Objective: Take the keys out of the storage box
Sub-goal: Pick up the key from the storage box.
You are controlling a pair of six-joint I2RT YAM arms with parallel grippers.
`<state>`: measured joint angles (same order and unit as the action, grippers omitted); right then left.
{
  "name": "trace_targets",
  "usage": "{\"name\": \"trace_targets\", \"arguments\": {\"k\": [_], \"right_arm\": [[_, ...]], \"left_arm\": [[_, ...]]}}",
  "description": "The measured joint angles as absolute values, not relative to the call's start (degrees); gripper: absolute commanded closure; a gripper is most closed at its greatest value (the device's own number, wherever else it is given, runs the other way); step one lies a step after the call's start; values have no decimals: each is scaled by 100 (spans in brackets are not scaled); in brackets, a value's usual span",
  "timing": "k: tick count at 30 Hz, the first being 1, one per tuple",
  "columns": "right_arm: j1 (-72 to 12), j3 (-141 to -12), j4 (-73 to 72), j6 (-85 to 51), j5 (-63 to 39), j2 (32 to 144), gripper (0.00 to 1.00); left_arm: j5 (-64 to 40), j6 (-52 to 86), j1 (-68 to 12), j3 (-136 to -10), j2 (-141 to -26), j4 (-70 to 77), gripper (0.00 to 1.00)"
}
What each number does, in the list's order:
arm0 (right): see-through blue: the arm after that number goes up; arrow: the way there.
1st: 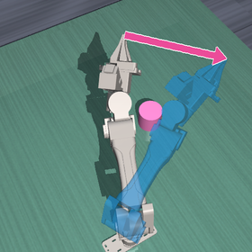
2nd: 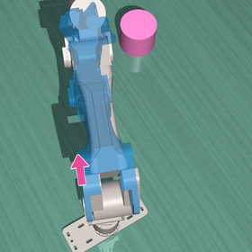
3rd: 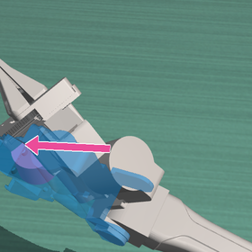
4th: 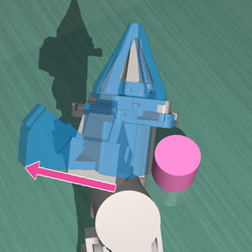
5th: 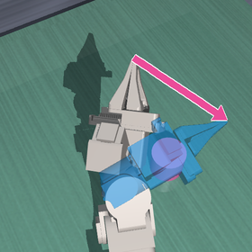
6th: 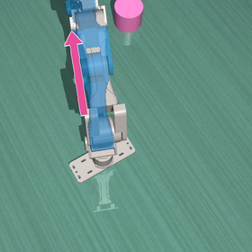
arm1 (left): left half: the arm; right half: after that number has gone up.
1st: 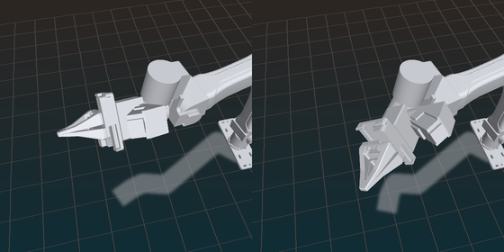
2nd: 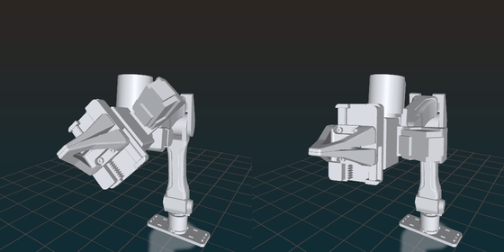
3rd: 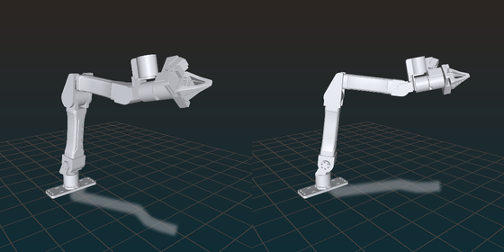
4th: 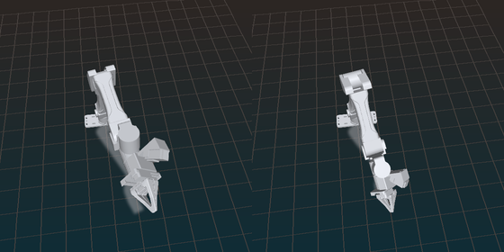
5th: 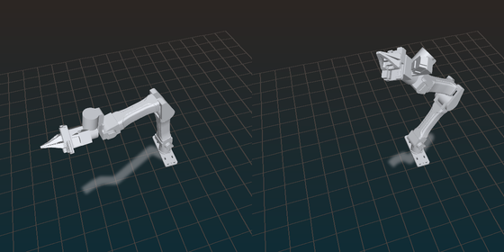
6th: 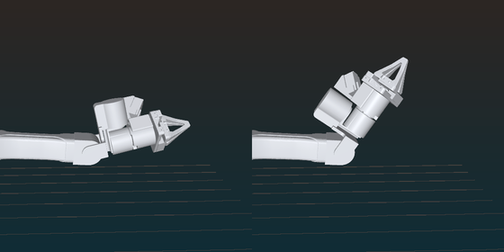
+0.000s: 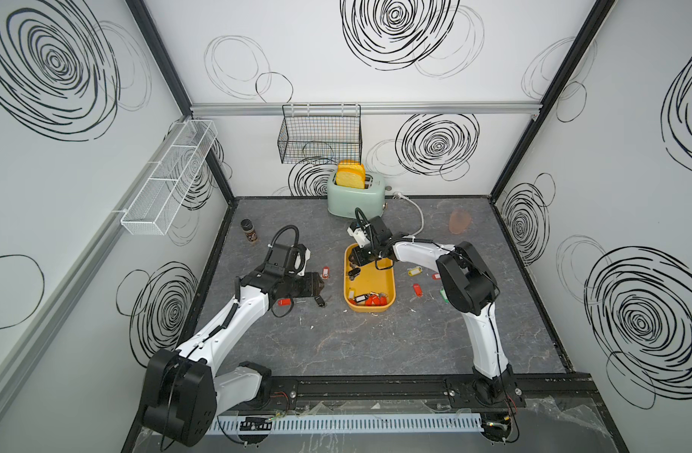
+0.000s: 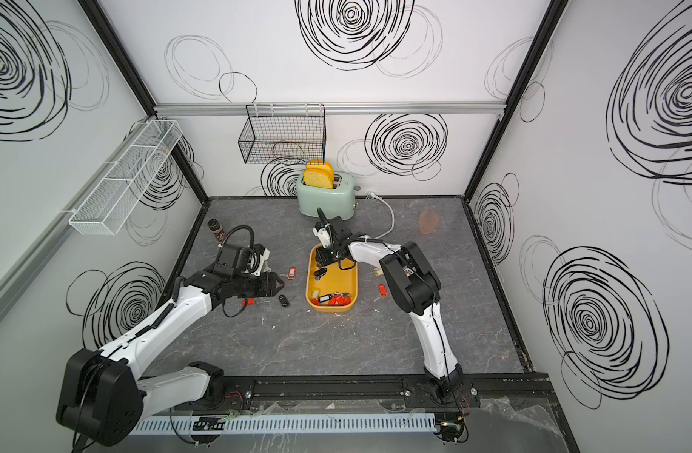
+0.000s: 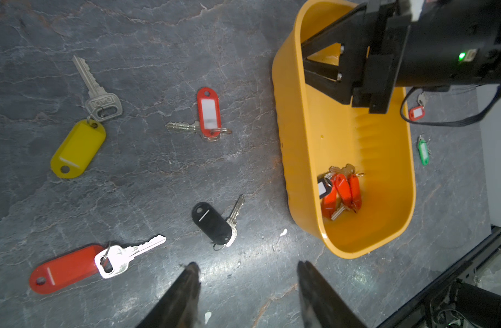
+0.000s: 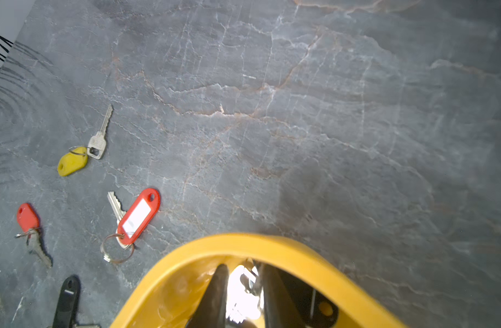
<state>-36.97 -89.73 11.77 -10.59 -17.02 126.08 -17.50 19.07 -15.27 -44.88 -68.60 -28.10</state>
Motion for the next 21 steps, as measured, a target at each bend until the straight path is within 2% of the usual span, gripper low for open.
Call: {"name": "trace_targets", "arguments": {"k": [10,21], "right_arm": [[-3778,-9087,1271,-976,-1586,12689,82],[-3809,-9194,1334,-926,-1479,12822,95]], "left_arm": [[-1752,1907,-1522,-4484,-6890,-2801,41],[-1752,1907,-1522,-4466,-6890,-2749,41]]}}
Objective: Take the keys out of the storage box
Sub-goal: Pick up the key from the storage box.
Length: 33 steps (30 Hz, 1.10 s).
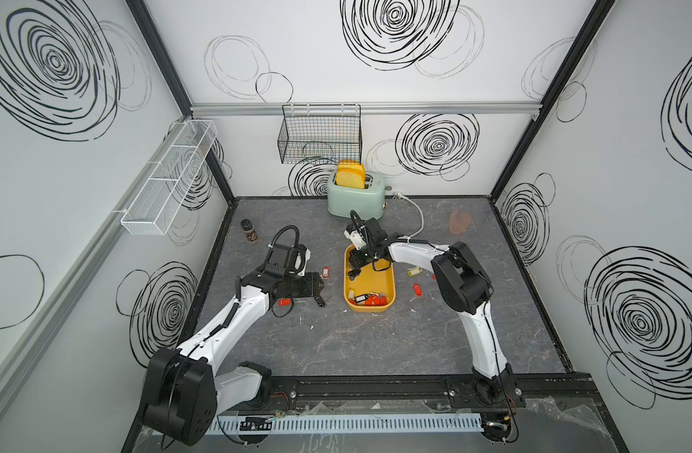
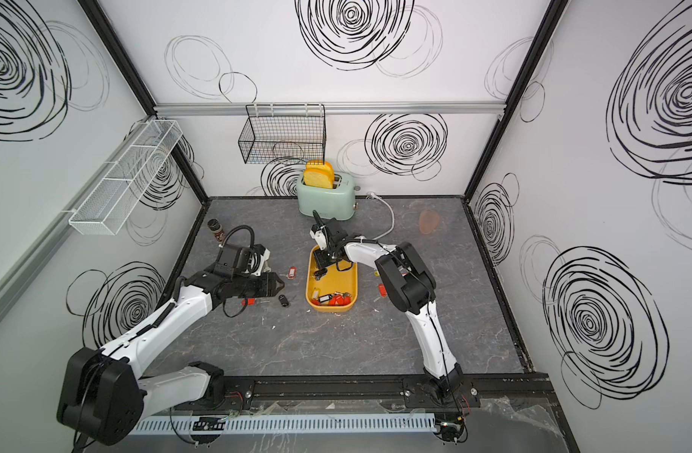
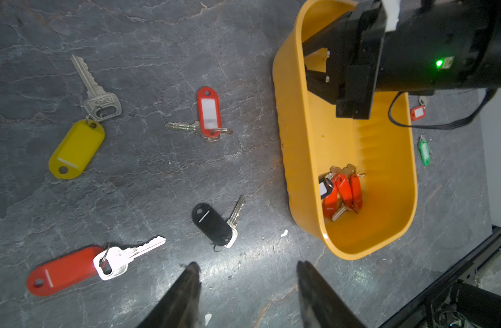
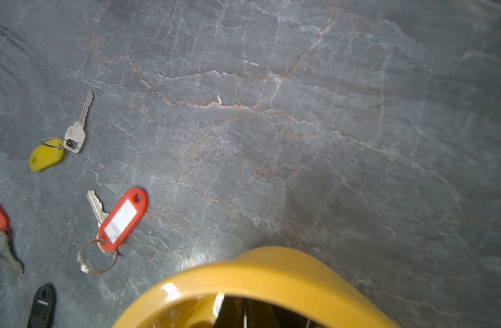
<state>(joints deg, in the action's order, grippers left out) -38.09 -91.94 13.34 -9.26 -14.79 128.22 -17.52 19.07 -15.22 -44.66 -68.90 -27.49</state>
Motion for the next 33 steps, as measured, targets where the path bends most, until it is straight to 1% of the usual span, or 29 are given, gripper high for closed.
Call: {"name": "trace_targets", "arguments": {"k": [9,15,23,33], "right_arm": [[-3815,-9161,1341,-908,-1402,12772,97],[-3826,-8796,1374,-895,-1284,12333,98],[-3828,-8093,1374,-965,-1100,11013,99],[-3656,-6646,1444,-1269,-812,9050,98]], "left_arm": [[-1752,1909,-1522,-4466,-6890,-2685,41],[-1752,1909,-1522,-4466,-6890,-2679,41],[-1752,1911,-1584,-4469,-6890,-2600,41],[-1822,1914,-2156,-4563,-7013,-2416,41]]}}
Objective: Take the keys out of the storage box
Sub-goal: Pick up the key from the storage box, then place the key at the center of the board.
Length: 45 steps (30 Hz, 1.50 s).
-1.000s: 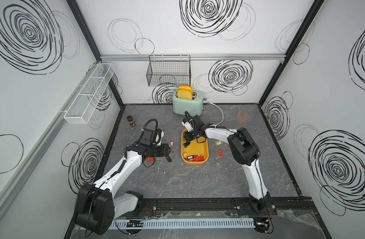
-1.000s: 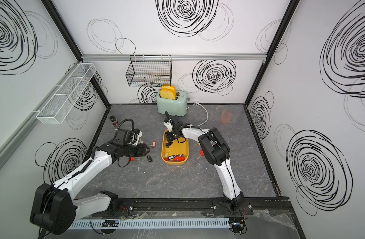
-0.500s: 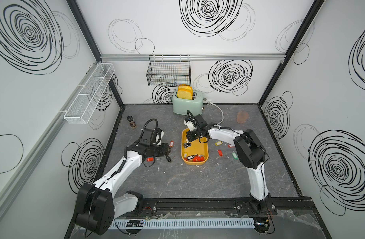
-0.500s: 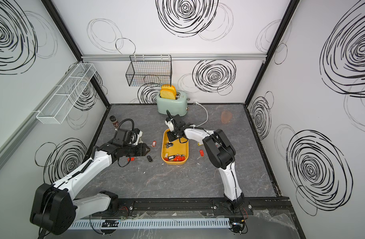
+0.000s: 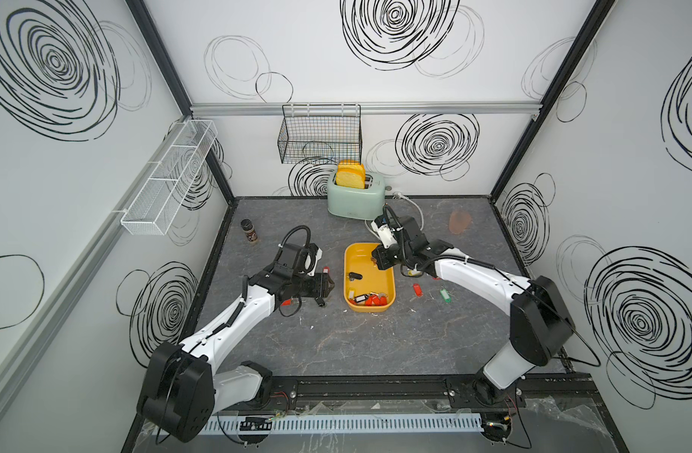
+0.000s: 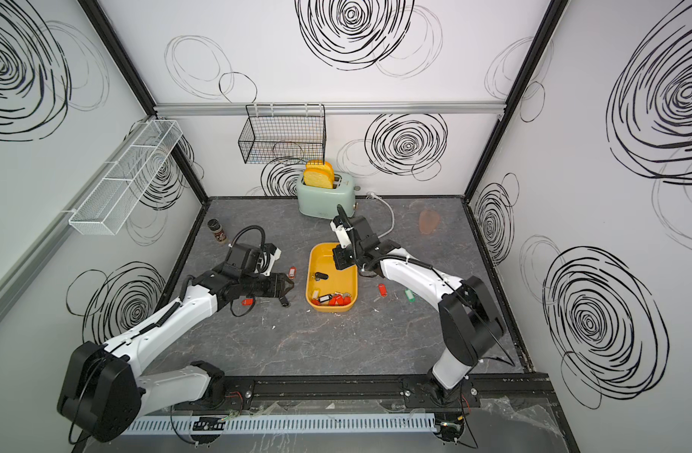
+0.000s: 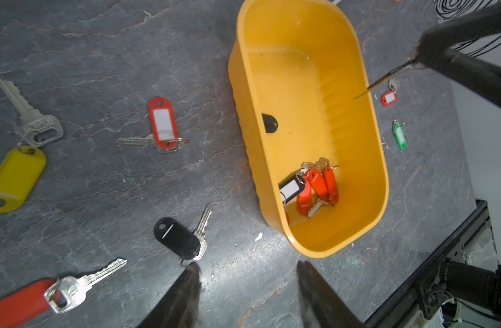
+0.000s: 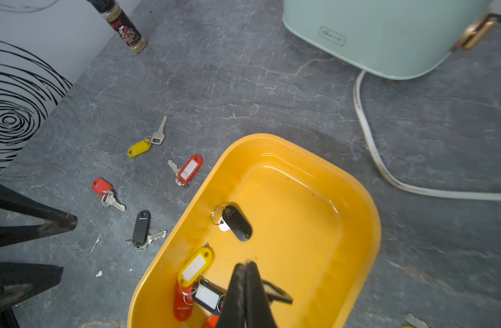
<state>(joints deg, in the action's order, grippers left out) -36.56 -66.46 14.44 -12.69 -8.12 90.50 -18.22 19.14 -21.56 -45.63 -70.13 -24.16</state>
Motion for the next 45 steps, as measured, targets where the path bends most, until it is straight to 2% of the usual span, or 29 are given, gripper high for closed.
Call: {"name": "trace_targets", "arguments": {"k": [9,20,30,40,42,45], "right_arm": [[-3140,-5435,2075,-1706,-281,7463,97],[-3120,-4665,3301,-2639,491,6925,97],[-3162,-4515,3909,-3319,797,7155,97],[-3684,-4143,3820,-3623,639,7710,96],[-3765,-4071,3778,-3677,585,7745,92],[-3857,-4027,3743,-3728,519,7758,72]], "left_arm": [[-1820,1933,-2543,-4790,-7334,-2244,41],[-1820,1938,-2694,-4943,-7721,-2102,41],[-1820,1938,-2711,-4945,-7784,-2078,41],[-1798,1935,-2711,-4945,-7784,-2080,41],[-1796,1933,-2711,-4945,-7784,-2080,42],[-1791,1931,-2711,-4945,-7784,-2080,41]]}}
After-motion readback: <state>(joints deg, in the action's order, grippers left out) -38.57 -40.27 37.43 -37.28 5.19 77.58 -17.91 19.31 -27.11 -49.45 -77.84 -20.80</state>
